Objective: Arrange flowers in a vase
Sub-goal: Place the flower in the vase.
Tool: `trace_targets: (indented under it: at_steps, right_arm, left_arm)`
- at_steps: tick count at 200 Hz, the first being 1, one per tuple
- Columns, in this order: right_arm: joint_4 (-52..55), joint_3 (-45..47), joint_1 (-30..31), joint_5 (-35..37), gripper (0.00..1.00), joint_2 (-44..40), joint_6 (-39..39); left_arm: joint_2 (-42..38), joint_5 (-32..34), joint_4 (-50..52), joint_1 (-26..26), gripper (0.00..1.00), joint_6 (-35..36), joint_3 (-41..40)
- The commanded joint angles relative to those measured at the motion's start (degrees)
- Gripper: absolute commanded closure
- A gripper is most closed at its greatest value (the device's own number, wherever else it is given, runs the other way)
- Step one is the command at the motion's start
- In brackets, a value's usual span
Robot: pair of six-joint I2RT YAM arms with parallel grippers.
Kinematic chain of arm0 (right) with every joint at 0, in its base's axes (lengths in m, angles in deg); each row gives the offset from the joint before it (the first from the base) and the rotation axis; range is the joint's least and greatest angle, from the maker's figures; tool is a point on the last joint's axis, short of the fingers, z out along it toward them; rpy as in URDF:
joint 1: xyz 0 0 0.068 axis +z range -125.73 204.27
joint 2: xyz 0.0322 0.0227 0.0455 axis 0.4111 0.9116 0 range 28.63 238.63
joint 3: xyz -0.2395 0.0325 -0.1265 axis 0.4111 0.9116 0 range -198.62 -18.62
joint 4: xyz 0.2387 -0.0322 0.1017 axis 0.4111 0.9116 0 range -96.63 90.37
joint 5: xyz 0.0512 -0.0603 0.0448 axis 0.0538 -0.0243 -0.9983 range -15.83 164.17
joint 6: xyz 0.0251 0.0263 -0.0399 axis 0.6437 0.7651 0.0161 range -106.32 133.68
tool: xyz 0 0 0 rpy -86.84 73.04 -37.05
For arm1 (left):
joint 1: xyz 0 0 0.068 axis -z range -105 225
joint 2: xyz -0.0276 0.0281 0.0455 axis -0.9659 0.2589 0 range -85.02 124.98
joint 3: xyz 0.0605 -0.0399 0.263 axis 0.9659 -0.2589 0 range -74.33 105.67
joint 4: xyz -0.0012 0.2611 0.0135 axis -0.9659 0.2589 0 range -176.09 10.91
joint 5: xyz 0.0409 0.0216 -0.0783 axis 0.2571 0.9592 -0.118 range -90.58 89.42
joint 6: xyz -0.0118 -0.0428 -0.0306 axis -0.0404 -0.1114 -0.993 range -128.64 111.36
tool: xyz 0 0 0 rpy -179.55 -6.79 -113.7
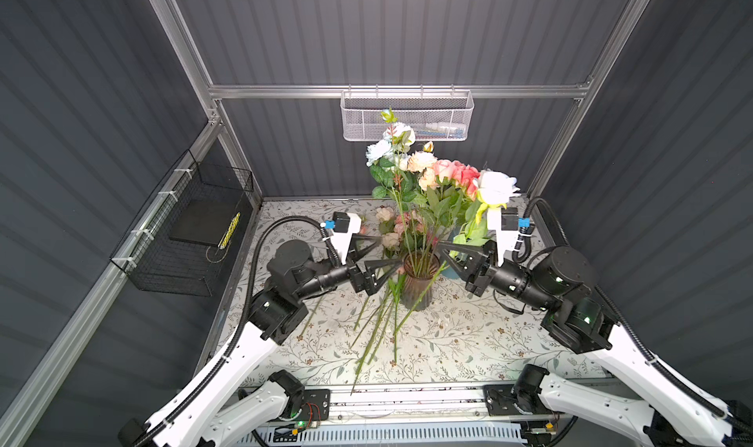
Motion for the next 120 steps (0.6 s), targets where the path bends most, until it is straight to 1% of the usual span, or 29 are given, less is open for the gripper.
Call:
trace_targets:
  at_steps: [1, 14, 27, 50, 69, 120]
  right_arm:
    - [5.74, -0.12, 0.29, 5.72, 1.0, -2.58, -3.81]
    - [7.32, -1.14, 0.33, 7.29, 1.0, -3.35, -5.03]
    - [9.54, -3.35, 0.29, 9.39, 1.0, -3.47, -6.52]
    - [12.87, -7.82, 0.29, 13.82, 1.0, -2.66, -9.8]
    - [14.16, -11.42, 0.3, 17.8, 1.0, -1.02, -13.11]
    - [11.84, -17.6, -0.02, 22.55, 1.0, 5.53, -20.81]
  left_arm:
    - [-4.08, 23.89, 5.12, 0.09, 0.0, 0.51, -3.41]
    - [-4.85, 31.7, 7.35, 0.09, 0.0, -0.92, -4.68]
    - [-3.92, 34.91, 10.02, 0.09, 0.0, -1.84, -4.9]
    - [-0.62, 34.72, 13.21, 0.09, 0.0, -3.25, -4.97]
    - [1.26, 34.13, 13.76, 0.09, 0.0, -4.16, -5.73]
    - [1.2, 32.93, 12.61, 0.09, 0.0, -4.96, -7.26]
